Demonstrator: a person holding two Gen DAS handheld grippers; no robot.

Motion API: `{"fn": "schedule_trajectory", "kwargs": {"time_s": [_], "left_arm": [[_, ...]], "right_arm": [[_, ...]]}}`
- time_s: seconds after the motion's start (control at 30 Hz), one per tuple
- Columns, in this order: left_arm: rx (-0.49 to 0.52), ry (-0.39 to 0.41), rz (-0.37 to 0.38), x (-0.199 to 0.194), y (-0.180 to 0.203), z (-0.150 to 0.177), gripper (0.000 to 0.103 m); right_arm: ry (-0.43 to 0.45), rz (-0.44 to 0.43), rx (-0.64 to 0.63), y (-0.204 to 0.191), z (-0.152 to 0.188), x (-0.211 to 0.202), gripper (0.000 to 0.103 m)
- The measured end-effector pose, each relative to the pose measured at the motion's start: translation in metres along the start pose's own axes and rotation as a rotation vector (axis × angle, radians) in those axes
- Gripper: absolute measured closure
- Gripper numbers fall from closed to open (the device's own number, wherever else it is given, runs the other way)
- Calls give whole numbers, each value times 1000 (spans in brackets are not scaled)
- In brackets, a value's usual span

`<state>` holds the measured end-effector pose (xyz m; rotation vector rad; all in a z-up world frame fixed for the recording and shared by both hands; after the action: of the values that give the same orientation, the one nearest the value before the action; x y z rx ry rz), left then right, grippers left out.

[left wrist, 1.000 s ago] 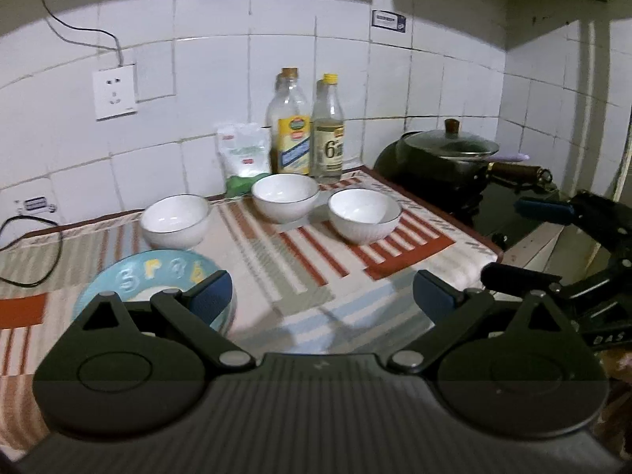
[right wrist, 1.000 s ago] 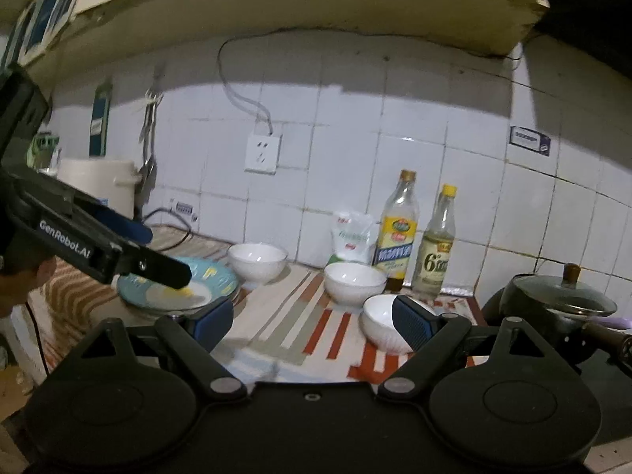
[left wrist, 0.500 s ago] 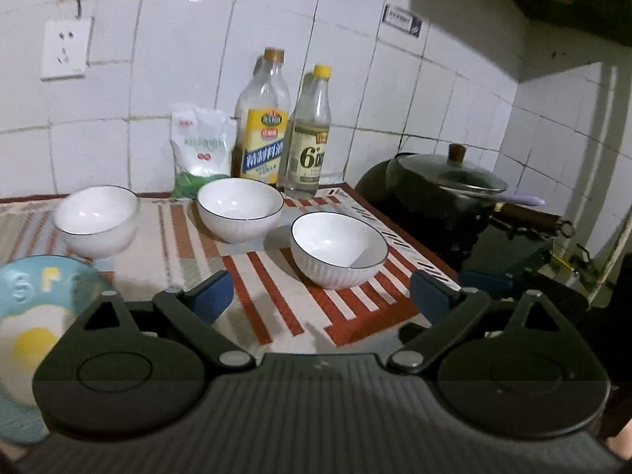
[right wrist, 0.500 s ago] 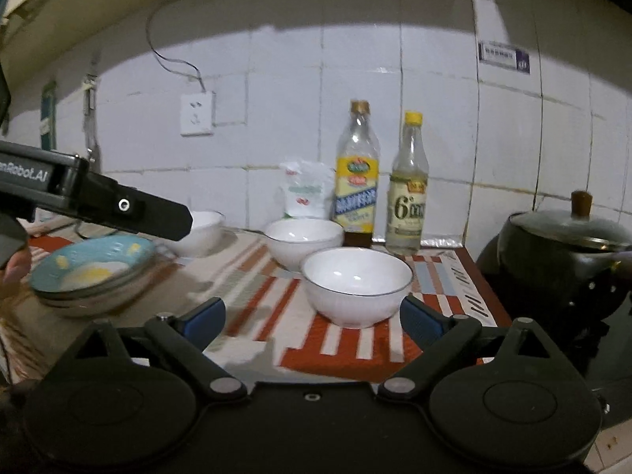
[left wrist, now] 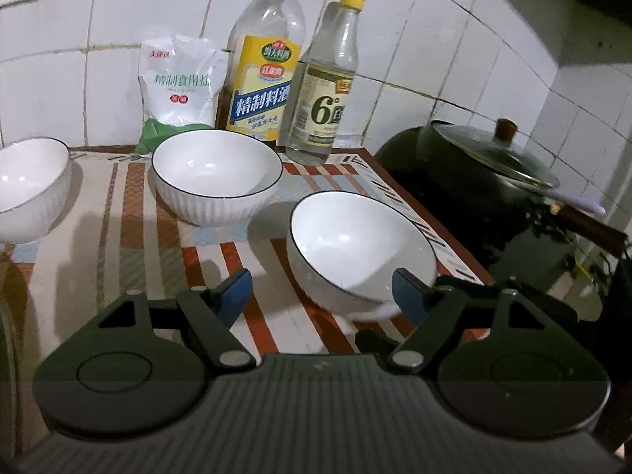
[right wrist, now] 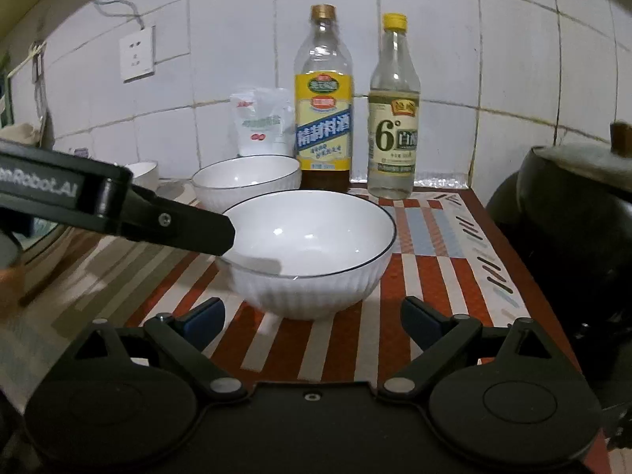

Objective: Organize plates and bowls
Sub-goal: 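Open the left gripper and move it to a white bowl rim, grasp, then carry the white bowl beside the plate stack and open the left gripper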

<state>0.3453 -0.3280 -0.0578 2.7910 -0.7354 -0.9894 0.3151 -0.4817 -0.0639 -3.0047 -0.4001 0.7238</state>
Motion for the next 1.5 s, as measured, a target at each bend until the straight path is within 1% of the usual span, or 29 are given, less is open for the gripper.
{"fn": "schedule_trajectory", "kwargs": {"time_s": [0.03, 0.1, 0.13, 0.2, 0.23, 0.3, 0.37, 0.43, 0.5, 0.67, 0.87, 1.03, 1.27, 1.4, 1.5], "left_arm": [[-15, -7, -1, 5, -2, -1, 26], [-37, -16, -8, 14, -7, -3, 30], [-43, -19, -8, 18, -8, -4, 36], [-48, -27, -4, 24, -10, -4, 43], [-49, -28, 1, 26, -10, -4, 48], [-53, -34, 15, 29, -11, -3, 55], [-62, -42, 34, 32, -11, -3, 68], [-61, -47, 52, 33, -11, -3, 72], [-46, -42, 47, 32, -8, -2, 72], [-12, -32, 18, 30, -6, 1, 73], [23, -28, -17, 14, -8, 7, 73], [73, -22, -63, -13, -9, 14, 73], [115, -21, -122, -61, -22, 23, 73], [118, -35, -144, -83, -35, 29, 73], [114, -52, -161, -92, -47, 35, 73]], "right_arm": [[-3, -4, 6, 2, -1, 3, 5], [-14, -24, 8, 3, -3, 8, 4], [-18, -32, 1, 3, -4, 10, 4], [-25, -40, -21, 2, -7, 16, 3], [-27, -41, -29, 1, -8, 18, 2], [-35, -50, -29, 1, -9, 23, 2], [-44, -63, -30, 0, -10, 26, 2], [-43, -60, -42, -2, -11, 27, 2], [-20, -57, -62, -5, -12, 23, 3], [-4, -16, -111, -16, -10, 20, 3], [13, -14, -109, -33, -5, 12, 3], [35, -14, -133, -60, 0, -1, 3], [29, -45, -151, -105, 0, -20, 3], [21, -63, -174, -129, 1, -24, 3], [5, -89, -163, -142, 5, -22, 3]]}}
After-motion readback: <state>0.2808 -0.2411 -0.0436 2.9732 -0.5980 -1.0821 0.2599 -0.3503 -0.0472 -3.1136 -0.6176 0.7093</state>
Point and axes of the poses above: each gripper's, at about its wrist camera, not at the fingertips, and x roughly the way its jaws point, y to its right, z to its underside, the point moved 5 cm from there along x, roughly the way its jaws point, and after that the axes turned 5 degrees about -z, right-handed, at the moved point
